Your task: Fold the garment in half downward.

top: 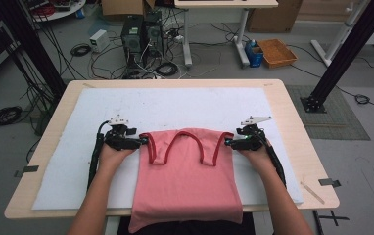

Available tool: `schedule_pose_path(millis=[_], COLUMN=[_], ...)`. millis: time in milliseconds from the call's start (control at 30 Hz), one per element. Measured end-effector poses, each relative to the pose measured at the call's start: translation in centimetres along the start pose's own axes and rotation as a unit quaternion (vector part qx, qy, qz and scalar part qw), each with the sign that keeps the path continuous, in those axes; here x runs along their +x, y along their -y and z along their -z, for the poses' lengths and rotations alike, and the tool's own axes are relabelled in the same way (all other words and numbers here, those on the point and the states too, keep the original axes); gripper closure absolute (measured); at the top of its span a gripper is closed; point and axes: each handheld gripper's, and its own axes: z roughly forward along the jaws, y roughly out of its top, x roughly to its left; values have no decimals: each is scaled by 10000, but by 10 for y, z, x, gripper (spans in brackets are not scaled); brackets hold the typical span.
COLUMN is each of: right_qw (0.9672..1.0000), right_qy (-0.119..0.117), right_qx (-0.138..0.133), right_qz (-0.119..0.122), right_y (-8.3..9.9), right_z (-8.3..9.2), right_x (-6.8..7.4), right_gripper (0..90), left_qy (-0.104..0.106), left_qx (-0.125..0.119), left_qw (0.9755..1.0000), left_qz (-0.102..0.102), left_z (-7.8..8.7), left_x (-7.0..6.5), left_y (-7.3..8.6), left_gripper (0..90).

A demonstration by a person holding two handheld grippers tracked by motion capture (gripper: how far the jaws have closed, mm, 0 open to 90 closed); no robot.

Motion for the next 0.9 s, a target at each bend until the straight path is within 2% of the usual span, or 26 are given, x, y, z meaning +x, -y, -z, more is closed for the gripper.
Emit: schedule_pose_path(millis=[233,367,533,567,633,667,700,767,833,900], right_qw=[10000,9999,9998,9998,9999,9999,9998,9999,10000,9999], right_qy=[27,90,165,169,122,100,98,67,-3,-58], right_qx=[80,111,90,81,75,71,60,45,38,39], right_qz=[10,59,41,37,87,112,149,123,92,89], right_y=[0,-1,-2,-2,-2,-2,-2,-2,-2,-2], right_z=[-4,-5,-6,-5,-5,-5,-6,-6,-6,-6], right_x=[-1,-1,-1,-1,0,1,1,2,1,1], right_gripper=[439,476,541,567,629,657,675,729,795,816], left_qy=[-43,-63,-134,-193,-364,-333,-282,-237,-262,-339], left_qx=[215,338,295,318,393,381,395,394,388,340], left_qw=[9997,9989,9993,9990,9968,9965,9962,9960,9955,9956], left_qz=[-130,-303,-170,-235,-588,-671,-722,-767,-819,-809], left_z=[-6,-7,-7,-7,-7,-8,-8,-8,-7,-8], left_x=[-3,-5,-3,-4,-9,-10,-10,-11,-12,-13], left_y=[-3,-3,-3,-3,-4,-4,-4,-4,-3,-3], left_gripper=[351,407,518,548,603,628,679,725,790,825])
